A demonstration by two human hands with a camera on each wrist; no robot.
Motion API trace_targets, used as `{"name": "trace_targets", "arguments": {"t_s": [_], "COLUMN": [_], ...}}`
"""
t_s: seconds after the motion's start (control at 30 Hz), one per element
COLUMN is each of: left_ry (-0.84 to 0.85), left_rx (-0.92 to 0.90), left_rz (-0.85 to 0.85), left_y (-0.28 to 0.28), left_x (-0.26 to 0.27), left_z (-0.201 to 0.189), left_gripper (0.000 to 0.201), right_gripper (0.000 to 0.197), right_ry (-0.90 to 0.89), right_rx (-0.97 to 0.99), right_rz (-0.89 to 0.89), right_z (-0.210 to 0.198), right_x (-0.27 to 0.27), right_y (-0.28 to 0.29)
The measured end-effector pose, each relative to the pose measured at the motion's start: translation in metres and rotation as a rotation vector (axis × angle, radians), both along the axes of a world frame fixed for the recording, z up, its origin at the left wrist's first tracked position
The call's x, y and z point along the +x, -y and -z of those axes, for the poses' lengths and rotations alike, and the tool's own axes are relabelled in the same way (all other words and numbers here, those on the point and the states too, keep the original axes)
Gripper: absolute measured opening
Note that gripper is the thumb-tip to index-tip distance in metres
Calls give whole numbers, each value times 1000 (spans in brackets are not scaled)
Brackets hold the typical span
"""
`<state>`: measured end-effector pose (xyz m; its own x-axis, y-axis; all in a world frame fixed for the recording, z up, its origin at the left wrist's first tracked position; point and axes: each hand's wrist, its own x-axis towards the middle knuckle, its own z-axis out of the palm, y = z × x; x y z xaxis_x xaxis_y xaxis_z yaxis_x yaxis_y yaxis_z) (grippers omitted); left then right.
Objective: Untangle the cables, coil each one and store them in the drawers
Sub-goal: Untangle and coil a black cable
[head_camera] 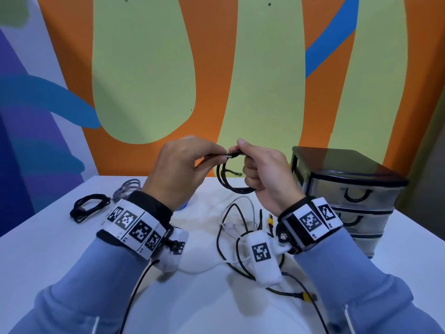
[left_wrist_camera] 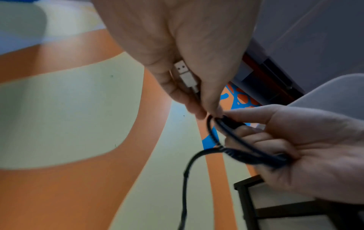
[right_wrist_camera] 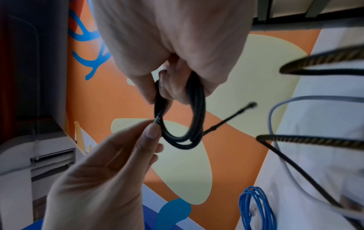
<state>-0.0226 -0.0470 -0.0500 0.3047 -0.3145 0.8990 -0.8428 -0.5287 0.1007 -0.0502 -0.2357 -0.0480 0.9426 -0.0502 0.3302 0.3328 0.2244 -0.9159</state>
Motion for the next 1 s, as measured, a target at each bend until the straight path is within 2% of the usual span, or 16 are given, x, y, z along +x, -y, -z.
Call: {"name": "trace_targets", "arguments": {"t_s": [0.07,0.17,0.27,0.37,0.47,0.53,0.6,0.7,0.8,0.93,1.0], "left_ry": [135,208,159,-19,-476,-641,-680,-704,-782,-930,-972], "left_rx": [60,77,14,-131,-361,-415,-365,-348,-359,-456,-448], "left_rz": [-119,-280,-154,-39,170,297,327,337,372,495,556], "left_y": [-3,-3,0,6,14,17,21,23,18,16,16], "left_x": [-1,-2,5,4,-5,-14,-19,-21,-23,-24,-24], "left_z": [-3,-6,-1,4,1,-4,-4,-1,-7,-9,-9], "left_gripper": [13,14,20,22,29,23,18,24,35,53,57], "right_gripper": [22,22,24,26,28,30,32,33,31,31,31], "right_ry": [-6,9,25,58,96,113,131,138,150,170,168], "right_rx": [43,112,188,243,285,284,235,101,67,20,22], "right_rz": [-2,-43,-93,-106,-65,-16,46,133,132,128,118], "right_z": [0,-3,-4,0,3,5,6,7,6,4,3], "right_x": [-1,-3,-4,-4,-2,-1,0,1,0,-1,-2], "right_y": [0,-2,-5,-11,-14,-16,-16,-14,-10,-7,-7]}}
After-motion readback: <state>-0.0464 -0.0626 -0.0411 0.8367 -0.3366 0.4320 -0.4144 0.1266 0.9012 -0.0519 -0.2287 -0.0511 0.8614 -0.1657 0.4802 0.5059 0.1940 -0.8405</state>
